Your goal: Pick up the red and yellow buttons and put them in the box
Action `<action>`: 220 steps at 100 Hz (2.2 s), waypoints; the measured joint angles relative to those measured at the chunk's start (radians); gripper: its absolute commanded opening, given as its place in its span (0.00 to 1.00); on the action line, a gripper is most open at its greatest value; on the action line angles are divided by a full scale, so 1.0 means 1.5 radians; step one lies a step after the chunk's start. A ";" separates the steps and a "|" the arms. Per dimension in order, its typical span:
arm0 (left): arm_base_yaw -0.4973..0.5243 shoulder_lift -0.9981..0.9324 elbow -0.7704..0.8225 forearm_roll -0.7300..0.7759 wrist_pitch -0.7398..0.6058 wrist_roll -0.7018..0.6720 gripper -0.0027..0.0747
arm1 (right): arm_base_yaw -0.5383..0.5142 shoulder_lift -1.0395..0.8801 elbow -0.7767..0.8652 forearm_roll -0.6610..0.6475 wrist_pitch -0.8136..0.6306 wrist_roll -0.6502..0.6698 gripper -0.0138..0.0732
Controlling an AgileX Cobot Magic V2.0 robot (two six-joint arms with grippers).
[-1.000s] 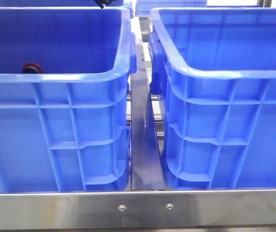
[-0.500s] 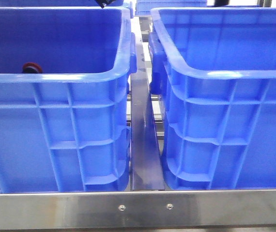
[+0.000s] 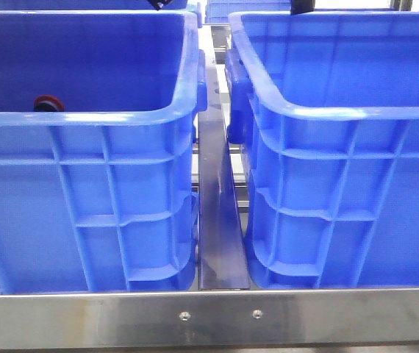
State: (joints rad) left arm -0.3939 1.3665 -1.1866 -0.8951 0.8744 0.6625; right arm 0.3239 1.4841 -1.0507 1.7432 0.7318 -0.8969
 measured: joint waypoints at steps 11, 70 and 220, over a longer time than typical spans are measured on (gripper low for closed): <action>0.000 0.000 0.000 -0.001 0.000 0.000 0.26 | 0.000 0.000 0.000 0.000 0.000 0.000 0.33; 0.000 0.000 0.000 -0.002 -0.001 0.000 0.77 | -0.074 -0.016 0.000 -0.020 0.035 -0.014 0.33; 0.000 0.000 0.000 -0.011 -0.002 0.000 0.77 | -0.243 0.205 -0.040 0.003 -0.275 -0.523 0.33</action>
State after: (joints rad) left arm -0.3939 1.3665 -1.1866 -0.9113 0.8717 0.6625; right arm -0.0409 1.7908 -1.1109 1.7476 0.3192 -1.6813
